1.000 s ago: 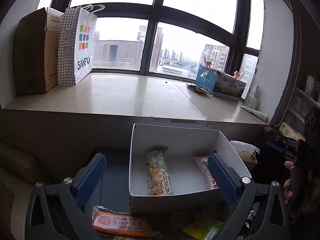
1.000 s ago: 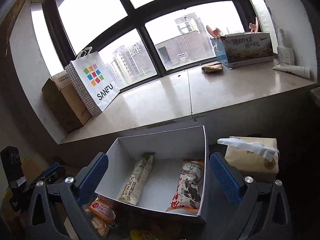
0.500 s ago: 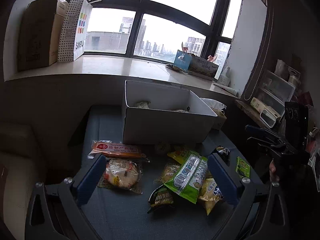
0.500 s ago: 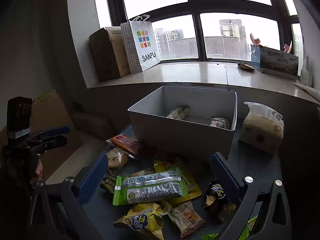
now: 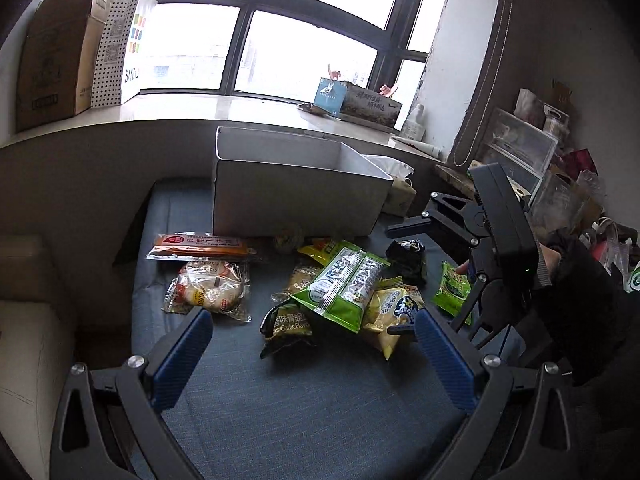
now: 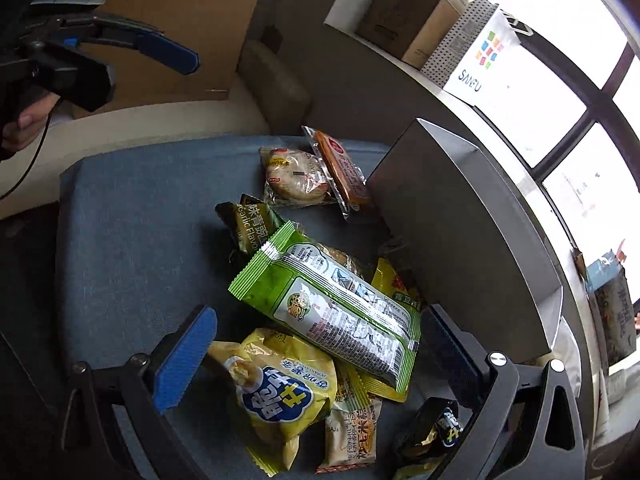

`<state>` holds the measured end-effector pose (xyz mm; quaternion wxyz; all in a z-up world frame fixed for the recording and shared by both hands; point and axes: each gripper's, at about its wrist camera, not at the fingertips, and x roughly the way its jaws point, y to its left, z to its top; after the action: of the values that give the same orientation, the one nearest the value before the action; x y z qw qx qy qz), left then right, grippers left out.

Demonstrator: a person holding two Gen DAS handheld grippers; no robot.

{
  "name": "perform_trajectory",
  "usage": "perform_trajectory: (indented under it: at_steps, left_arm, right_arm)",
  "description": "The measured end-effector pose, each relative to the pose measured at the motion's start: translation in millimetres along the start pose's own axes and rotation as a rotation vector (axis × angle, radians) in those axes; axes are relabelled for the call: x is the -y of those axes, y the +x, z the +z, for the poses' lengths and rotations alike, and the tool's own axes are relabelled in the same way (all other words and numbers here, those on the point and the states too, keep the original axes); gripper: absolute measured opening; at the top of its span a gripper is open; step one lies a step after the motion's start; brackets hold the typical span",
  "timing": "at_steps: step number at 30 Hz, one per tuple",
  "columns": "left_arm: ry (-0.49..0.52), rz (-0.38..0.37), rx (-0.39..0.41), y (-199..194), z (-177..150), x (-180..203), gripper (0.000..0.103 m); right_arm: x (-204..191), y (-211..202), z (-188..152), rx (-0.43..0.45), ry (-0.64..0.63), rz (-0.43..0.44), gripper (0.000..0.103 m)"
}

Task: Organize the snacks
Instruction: 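Grasp the green seaweed snack bag with the right tool, then carry green bag into box with right tool while left tool drops green-striped bag in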

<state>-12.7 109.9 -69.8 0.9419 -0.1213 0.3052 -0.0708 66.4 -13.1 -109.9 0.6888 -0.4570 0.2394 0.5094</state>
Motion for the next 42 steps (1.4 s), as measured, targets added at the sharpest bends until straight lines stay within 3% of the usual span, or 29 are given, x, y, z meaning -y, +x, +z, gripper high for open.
perform_trajectory:
  at_steps: [5, 8, 11, 15, 16, 17, 19, 21, 27, 31, 35, 39, 40, 41, 42]
  left_arm:
    - [0.014, -0.032, -0.01, 1.0, -3.3, 4.3, 0.103]
    - [0.018, -0.041, -0.015, 0.5, -5.8, 3.9, 0.103]
    - [0.009, -0.045, -0.018, 0.4, -7.0, 0.3, 0.103]
    - [-0.009, -0.04, -0.027, 4.3, -8.3, -5.0, 0.103]
    - [-0.011, -0.038, -0.028, 4.9, -8.7, -5.9, 0.103]
    - [-0.013, -0.039, -0.03, 5.5, -9.1, -6.5, 0.103]
    - [-0.013, -0.041, -0.035, 7.9, -10.1, -7.9, 0.103]
    - [-0.02, -0.038, -0.049, 14.1, -10.6, -10.4, 0.103]
    - [0.016, -0.023, -0.133, 53.0, -11.3, -8.4, 0.103]
    - [0.1, 0.032, -0.231, 93.2, -9.7, -1.6, 0.103]
    - [0.181, 0.053, -0.314, 126.0, -10.3, 3.2, 0.102]
    - [0.198, 0.062, -0.358, 145.7, -11.5, 2.0, 0.102]
    - [0.195, 0.057, -0.368, 148.7, -12.4, 1.0, 0.091]
    - [0.191, 0.059, -0.379, 151.0, -13.7, 0.1, 0.063]
    - [0.188, 0.076, -0.399, 153.5, -15.3, -0.7, 0.051]
  right_arm:
    - [4.6, 40.2, 16.0, -0.101, -0.222, 0.064, 0.103]
    - [7.5, 63.5, 21.4, -0.149, -0.273, 0.138, 0.103]
    - [17.3, 77.1, 28.9, -0.153, -0.239, 0.2, 0.103]
    - [29.9, 102.4, 27.0, -0.24, -0.154, 0.296, 0.101]
    - [35.7, 105.7, 25.5, -0.256, -0.099, 0.344, 0.089]
    - [41.1, 102.9, 25.1, -0.236, -0.065, 0.347, 0.079]
    - [52.6, 90.0, 24.3, -0.178, 0.005, 0.403, 0.076]
    - [61.6, 74.3, 21.7, -0.113, 0.053, 0.391, 0.074]
    - [88.2, 13.7, 8.1, 0.069, 0.297, 0.354, 0.073]
    - [93.0, -28.9, -13.1, 0.154, 0.507, 0.304, 0.073]
    - [88.9, -62.0, -43.2, 0.184, 0.672, 0.228, 0.073]
    - [76.5, -86.6, -71.4, 0.217, 0.788, 0.191, 0.073]
    - [76.9, -89.2, -81.8, 0.224, 0.812, 0.19, 0.073]
    - [78.7, -91.0, -87.7, 0.227, 0.832, 0.191, 0.073]
    - [77.5, -92.8, -92.9, 0.23, 0.851, 0.187, 0.073]
